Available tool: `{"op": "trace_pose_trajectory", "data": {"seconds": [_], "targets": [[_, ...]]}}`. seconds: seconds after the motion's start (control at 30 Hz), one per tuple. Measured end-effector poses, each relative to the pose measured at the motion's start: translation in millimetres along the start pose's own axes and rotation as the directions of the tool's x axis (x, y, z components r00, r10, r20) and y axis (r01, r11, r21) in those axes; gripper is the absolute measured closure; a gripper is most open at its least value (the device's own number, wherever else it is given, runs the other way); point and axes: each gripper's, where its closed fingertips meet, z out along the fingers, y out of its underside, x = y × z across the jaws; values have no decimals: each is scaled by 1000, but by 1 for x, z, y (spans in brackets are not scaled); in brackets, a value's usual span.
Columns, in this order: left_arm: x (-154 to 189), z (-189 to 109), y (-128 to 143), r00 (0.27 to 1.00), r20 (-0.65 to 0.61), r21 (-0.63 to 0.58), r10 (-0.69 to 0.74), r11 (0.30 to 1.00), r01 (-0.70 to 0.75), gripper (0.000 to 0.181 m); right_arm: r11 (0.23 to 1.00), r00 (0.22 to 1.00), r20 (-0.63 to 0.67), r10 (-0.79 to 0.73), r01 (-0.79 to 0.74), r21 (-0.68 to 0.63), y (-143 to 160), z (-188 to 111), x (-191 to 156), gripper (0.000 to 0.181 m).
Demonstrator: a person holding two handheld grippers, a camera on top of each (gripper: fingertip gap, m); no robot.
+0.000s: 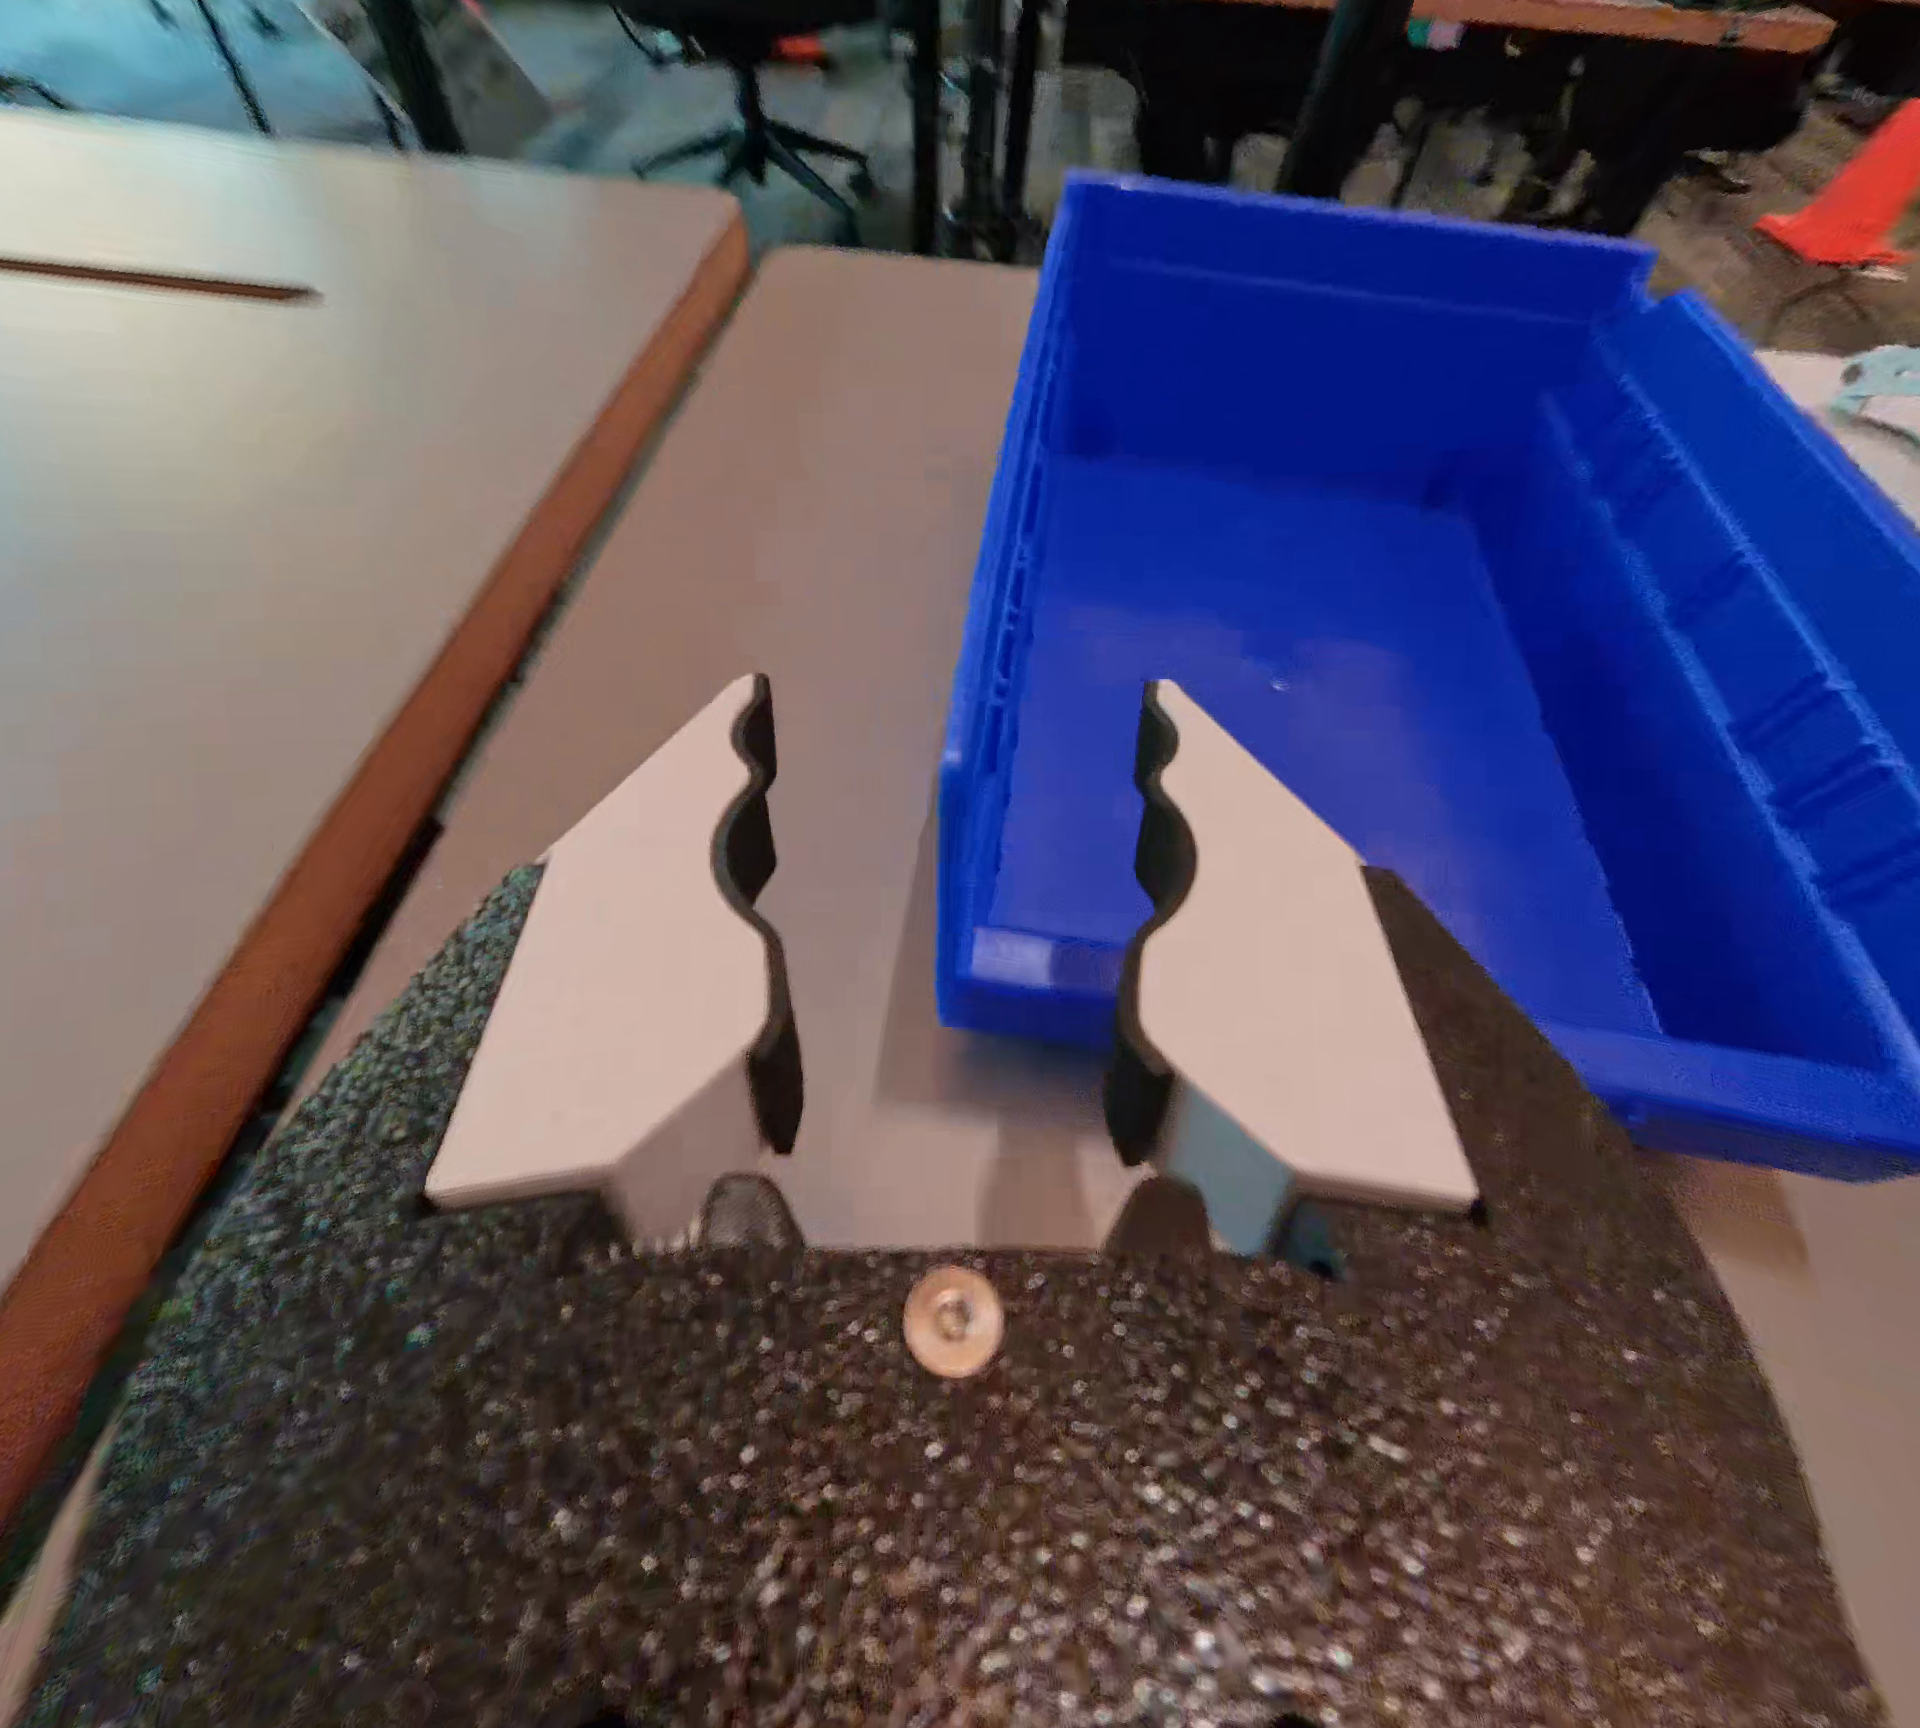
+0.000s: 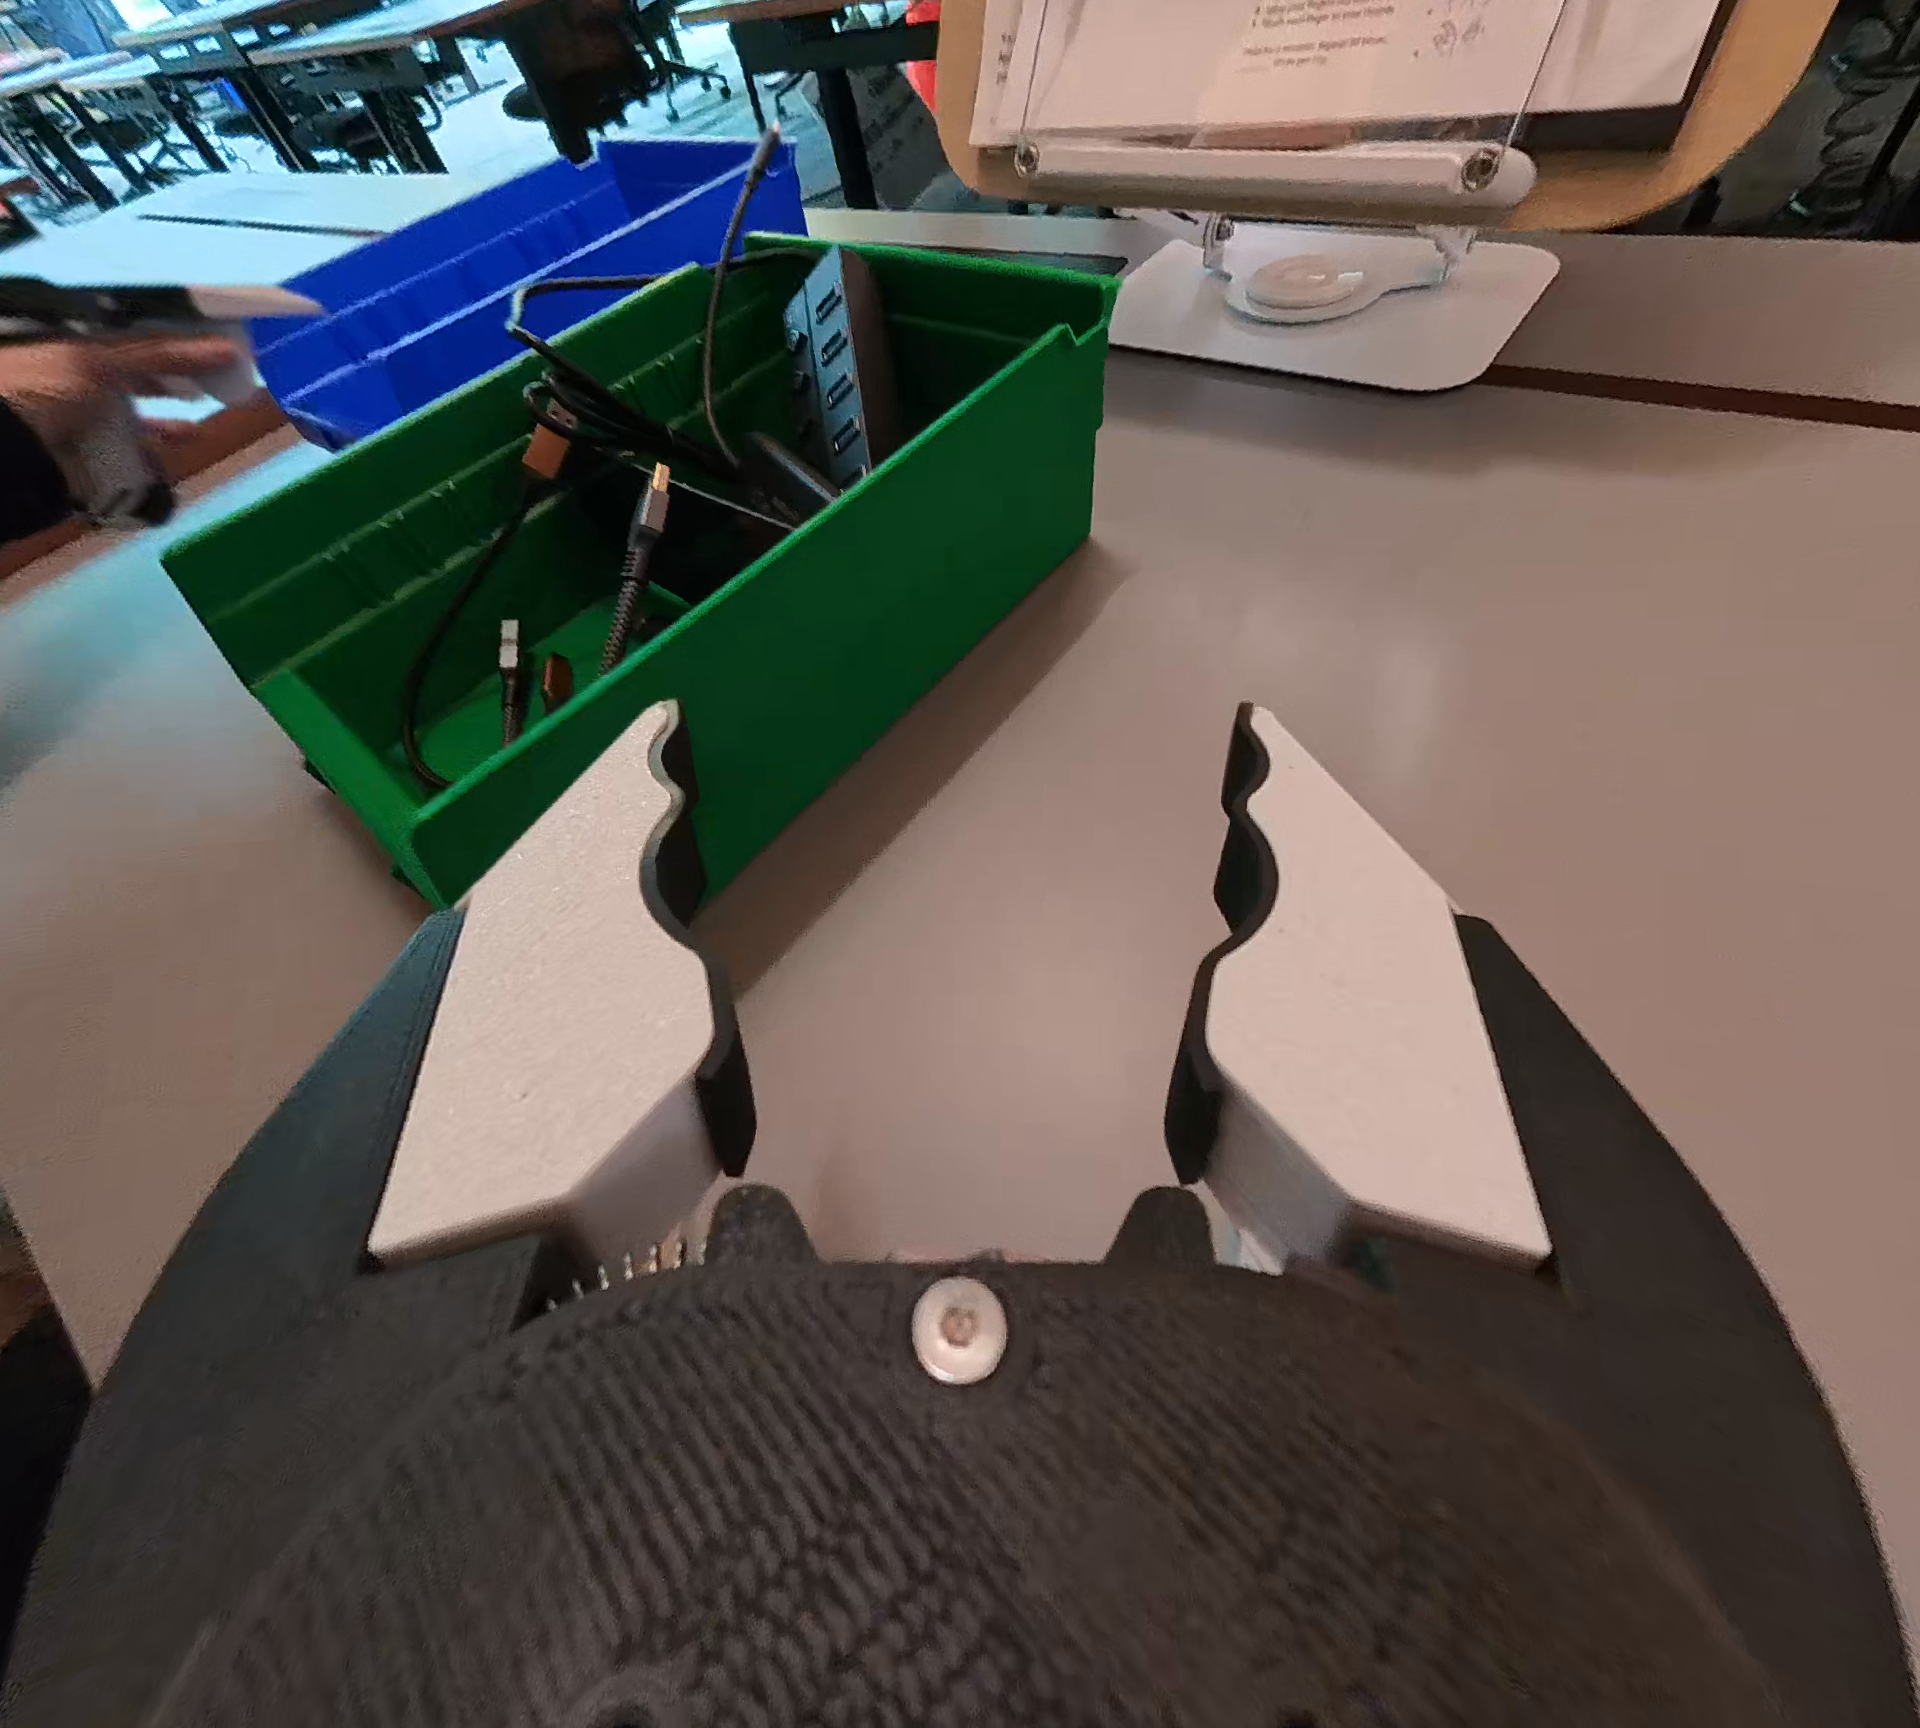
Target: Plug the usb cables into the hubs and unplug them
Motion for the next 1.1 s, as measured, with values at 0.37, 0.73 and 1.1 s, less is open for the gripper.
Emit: {"op": "trace_pose_trajectory", "data": {"seconds": [0.37,0.73,1.1], "targets": [[12,28,14,988,-26,-102,-150,984,146,178,999,1000,1,27,-27,-23,14,5,-17,79],[25,-119,-79,931,105,430,-349,860,274,178,981,986,117,-122,102,167,-55,50,-80,81],[219,-171,-150,999,-41,602,-35,796,53,180,887,972,179,-151,53,459,-131,71,-155,101]]}}
